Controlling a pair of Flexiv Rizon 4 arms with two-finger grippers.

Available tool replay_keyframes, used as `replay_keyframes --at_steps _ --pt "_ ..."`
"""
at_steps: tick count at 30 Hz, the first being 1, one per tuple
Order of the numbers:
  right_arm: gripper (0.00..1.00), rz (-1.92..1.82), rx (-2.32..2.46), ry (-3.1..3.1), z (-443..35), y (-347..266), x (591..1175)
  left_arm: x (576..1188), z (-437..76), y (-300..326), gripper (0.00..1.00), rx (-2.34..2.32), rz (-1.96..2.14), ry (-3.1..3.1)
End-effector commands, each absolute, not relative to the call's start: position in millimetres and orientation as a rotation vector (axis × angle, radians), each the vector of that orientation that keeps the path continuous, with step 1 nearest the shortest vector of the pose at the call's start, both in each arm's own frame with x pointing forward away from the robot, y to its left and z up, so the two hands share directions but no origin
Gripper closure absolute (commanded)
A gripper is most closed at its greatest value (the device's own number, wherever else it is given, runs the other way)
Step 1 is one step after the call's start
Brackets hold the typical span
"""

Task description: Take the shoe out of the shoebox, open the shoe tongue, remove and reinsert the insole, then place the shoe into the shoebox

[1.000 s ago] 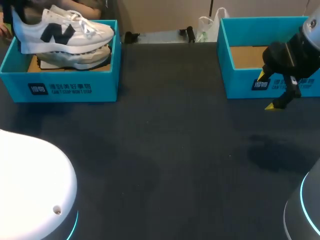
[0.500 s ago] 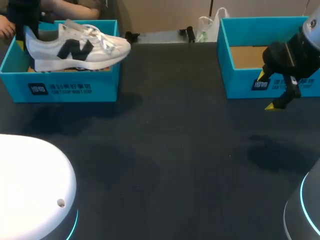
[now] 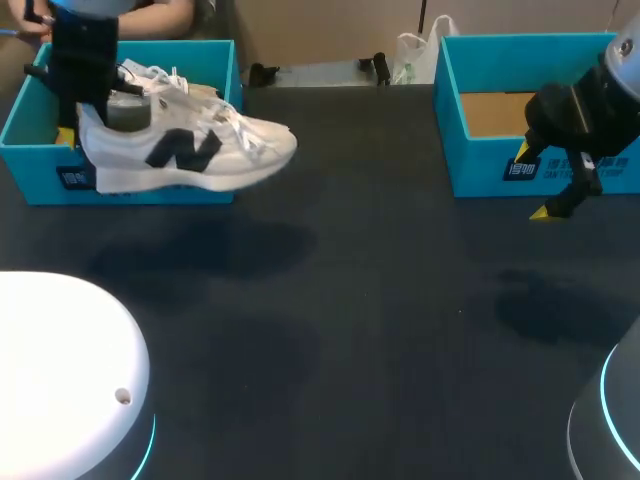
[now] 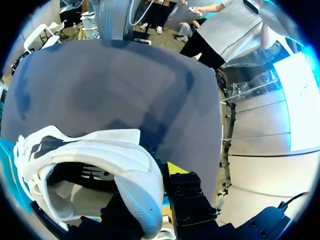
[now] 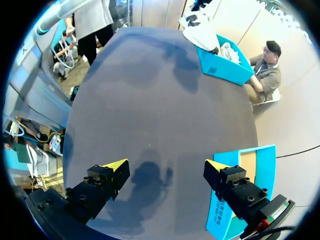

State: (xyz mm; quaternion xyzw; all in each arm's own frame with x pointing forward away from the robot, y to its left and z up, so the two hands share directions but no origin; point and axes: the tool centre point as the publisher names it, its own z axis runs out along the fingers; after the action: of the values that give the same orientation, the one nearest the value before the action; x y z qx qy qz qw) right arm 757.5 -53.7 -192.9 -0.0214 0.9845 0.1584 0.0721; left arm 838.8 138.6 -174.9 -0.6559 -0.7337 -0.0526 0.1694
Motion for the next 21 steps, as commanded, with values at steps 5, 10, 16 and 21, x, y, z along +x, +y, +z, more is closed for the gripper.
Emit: replay_keyframes --at_steps 5,10,16,21 --pt "0.0 0.474 -0.063 2.959 -193.7 -53.4 757.7 797.4 -175.3 102.0 1.0 -1.947 -0.285 -2.106" --pt "0.0 0.474 -0.063 2.959 -193.7 -53.4 757.7 779.2 -180.1 79.2 1.0 -1.968 -0.247 -2.084" --pt "0.0 0.474 -0.063 2.959 -193.7 -53.4 757.7 752.4 -197.5 49.9 1.0 -1.975 -0.248 -2.051" --pt "0.0 0.474 -0.063 2.959 -193.7 -53.4 757.7 737.1 -213.8 25.8 1.0 -1.969 -0.23 -2.055"
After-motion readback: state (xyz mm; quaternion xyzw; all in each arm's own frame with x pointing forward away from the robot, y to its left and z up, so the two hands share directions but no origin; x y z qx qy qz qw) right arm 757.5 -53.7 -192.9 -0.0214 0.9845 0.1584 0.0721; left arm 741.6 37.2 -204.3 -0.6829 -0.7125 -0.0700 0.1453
